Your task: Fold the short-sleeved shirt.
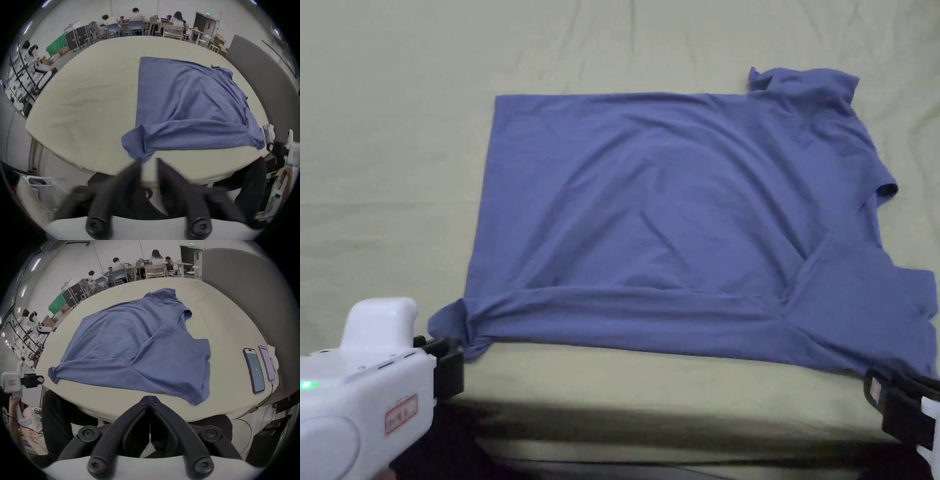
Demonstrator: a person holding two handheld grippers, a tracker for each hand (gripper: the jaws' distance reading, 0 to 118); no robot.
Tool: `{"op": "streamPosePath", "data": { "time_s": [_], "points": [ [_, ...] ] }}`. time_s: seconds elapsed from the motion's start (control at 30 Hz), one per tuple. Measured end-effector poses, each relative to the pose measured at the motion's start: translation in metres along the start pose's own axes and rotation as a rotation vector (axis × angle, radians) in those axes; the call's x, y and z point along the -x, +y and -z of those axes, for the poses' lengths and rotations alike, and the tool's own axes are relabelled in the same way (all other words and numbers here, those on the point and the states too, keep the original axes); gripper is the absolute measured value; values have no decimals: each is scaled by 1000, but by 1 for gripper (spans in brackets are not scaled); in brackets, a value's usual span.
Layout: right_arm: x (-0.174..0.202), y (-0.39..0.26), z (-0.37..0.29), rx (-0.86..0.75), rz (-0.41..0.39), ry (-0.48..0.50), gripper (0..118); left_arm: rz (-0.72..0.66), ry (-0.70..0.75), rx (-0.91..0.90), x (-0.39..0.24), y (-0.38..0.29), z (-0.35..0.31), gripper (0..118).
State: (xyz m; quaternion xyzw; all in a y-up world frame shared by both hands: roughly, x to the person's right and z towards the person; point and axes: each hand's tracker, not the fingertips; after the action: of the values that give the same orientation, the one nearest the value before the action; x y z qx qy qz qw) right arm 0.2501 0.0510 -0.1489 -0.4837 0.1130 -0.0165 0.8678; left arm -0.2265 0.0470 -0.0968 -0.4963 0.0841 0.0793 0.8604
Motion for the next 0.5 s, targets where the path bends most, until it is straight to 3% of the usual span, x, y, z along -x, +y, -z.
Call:
{"op": "streamPosePath", "data": {
  "time_s": [0.03,0.07,0.17,0.27,0.3,0.37,0.5],
  "points": [
    [2,1,1,2,-3,6,3,-42,-52,26,5,3,11,83],
    [2,2,1,1,-8,11,3,-69,-97,55,9,5,23,100],
    [8,4,5,7,-24,17,3,-144,-95,75,31,9,68,100],
    [12,5,8,19,-29,26,3,-117,-74,74,21,15,82,100],
    [14,6,10,26,-27,32,3,-109,-83,60,20,15,88,93],
    [15,6,14,37,-29,34,3,-99,-127,55,22,21,98,6],
    [17,6,17,59,-49,15,3,-73,-109,42,8,21,89,5]
  ]
}}
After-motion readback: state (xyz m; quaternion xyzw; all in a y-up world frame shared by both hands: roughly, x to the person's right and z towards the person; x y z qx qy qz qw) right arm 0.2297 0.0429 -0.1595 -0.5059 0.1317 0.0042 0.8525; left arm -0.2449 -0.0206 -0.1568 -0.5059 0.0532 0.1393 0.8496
